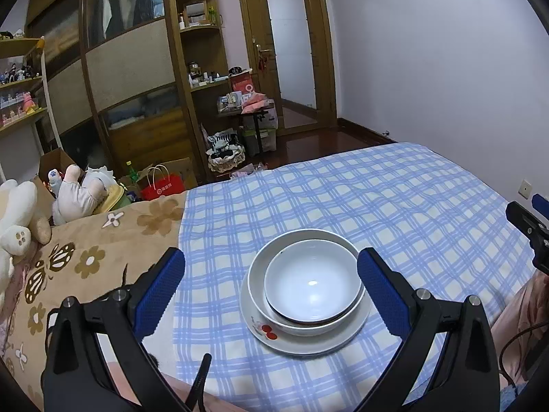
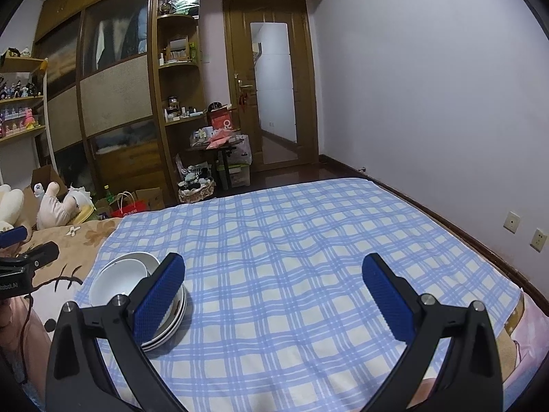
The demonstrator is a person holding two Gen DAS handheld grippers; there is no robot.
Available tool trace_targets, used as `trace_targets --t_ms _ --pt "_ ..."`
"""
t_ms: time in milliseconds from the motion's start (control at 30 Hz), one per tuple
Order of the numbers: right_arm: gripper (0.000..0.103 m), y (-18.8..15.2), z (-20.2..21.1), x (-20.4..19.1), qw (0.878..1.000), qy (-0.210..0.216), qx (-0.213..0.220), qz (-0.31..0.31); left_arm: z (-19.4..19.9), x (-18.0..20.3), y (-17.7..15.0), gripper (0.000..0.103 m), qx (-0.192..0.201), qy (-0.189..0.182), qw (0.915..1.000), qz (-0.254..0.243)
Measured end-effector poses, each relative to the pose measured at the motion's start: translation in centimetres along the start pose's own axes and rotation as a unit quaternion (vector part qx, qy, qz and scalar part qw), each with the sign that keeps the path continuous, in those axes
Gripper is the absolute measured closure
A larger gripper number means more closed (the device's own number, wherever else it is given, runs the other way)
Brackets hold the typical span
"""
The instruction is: Organize plates and bowls
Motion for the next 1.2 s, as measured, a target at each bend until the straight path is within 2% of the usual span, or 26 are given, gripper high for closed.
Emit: trace_targets --t_ms 1200 --pt "0.0 -0.09 0.06 0.35 1.0 -0.005 -0.001 0.004 0.34 -0.14 -0.47 0.004 -0.004 0.004 1.0 0.002"
Point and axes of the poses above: each gripper's, at about its wrist camera, not at the fingertips, and z roughly against the way its jaws point, x to its right, y to its top, the point moved 8 cm from there along -z, roughly the way its jaws point, and after that the axes turned 12 degrees about x, right-handed, at the moved point
